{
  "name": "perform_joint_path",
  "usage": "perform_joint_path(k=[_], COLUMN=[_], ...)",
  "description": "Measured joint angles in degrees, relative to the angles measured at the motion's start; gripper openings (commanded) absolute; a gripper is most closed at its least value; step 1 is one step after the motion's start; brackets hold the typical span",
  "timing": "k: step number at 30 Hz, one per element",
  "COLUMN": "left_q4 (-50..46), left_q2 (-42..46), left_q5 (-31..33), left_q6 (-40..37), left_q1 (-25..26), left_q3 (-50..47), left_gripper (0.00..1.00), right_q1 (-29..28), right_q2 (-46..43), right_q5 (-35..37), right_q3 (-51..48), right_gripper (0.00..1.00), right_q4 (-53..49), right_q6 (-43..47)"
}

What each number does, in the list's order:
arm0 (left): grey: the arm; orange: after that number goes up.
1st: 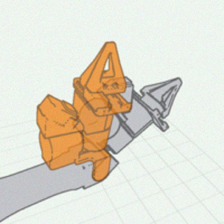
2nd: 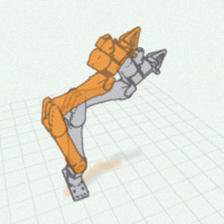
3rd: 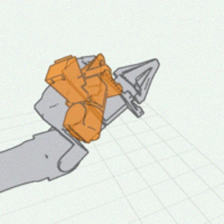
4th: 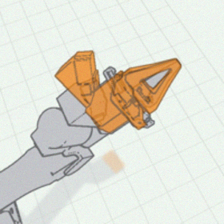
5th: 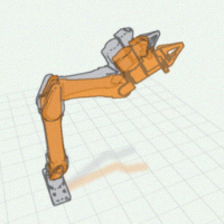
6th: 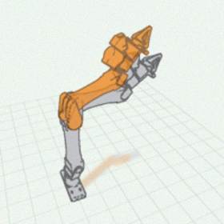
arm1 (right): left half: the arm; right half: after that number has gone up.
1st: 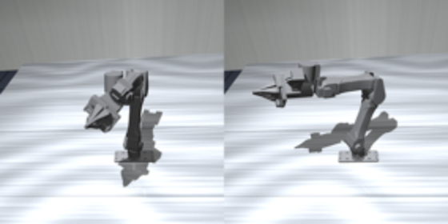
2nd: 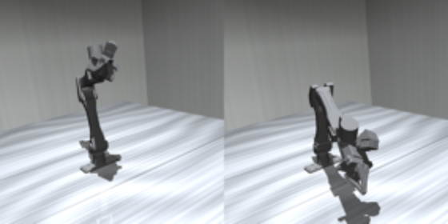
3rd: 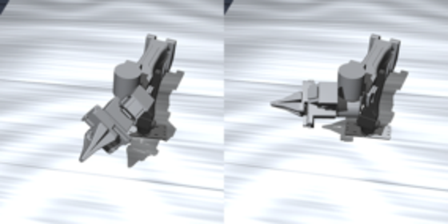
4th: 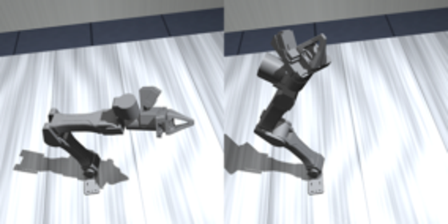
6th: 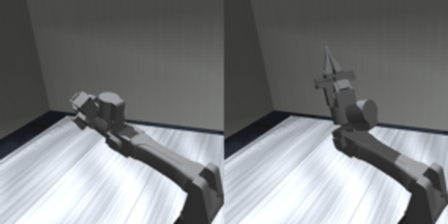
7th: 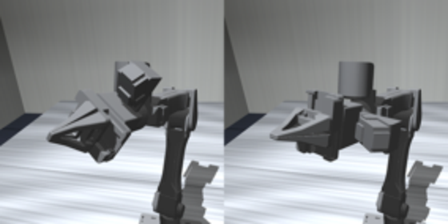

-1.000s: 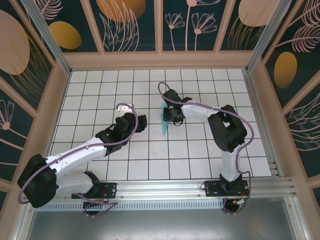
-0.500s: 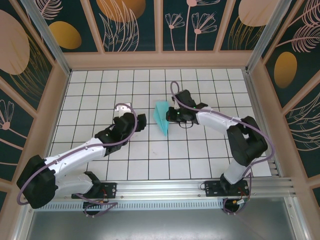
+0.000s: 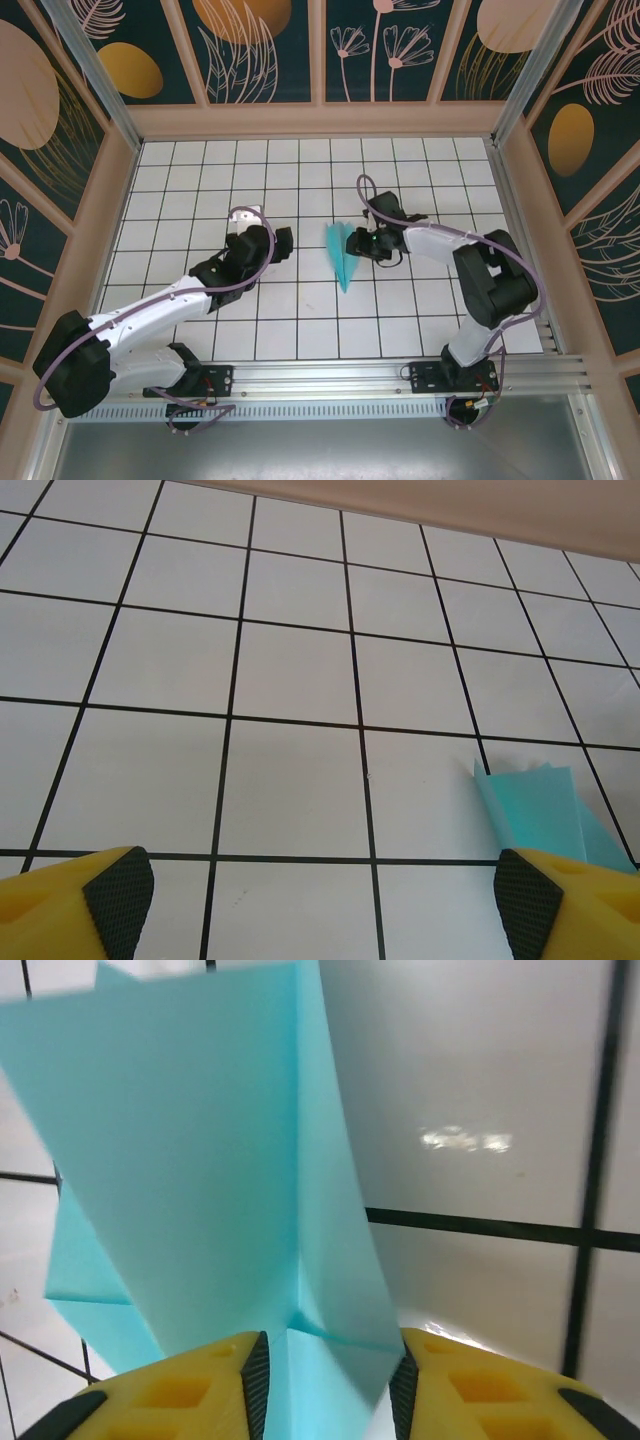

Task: Fold a paper plane with a square sheet of paper (fold left side to right side)
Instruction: Turn over the paper plane at the center of the table, then pick up the paper plane at the center of the table.

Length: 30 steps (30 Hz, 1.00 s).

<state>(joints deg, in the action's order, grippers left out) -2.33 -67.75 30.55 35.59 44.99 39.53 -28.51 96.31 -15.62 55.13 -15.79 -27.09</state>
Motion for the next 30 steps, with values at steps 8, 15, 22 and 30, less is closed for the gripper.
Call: perform_joint_path(k=[8,15,22,30], left_q4=[0.55,0.81,0.85,0.85], left_q2=[0.0,0.24,1.29,1.29], left_q5=[0.2,0.22,0.68,1.07], left_q6=[-0.46,-0.66,-0.66,-0.66], left_q1=[0.0,0.0,0.0,0.0], left_q3=[0.0,-0.07,-0.81,-0.94], left_gripper=[0.93,0.95,0.96,0.97], right_q1=[-8.83,-14.36,-15.65,-15.63], right_q2=[-5.01,1.51,5.75,6.23], right_q5=[9.22,13.03,15.85,17.18], right_q3=[6.78,8.41,9.57,10.73], right_gripper=[0.54,0.62,0.57,0.46], right_q4=[-8.72,-12.79,-14.64,-14.73], right_q6=[0.59,-0.22,0.26,1.31])
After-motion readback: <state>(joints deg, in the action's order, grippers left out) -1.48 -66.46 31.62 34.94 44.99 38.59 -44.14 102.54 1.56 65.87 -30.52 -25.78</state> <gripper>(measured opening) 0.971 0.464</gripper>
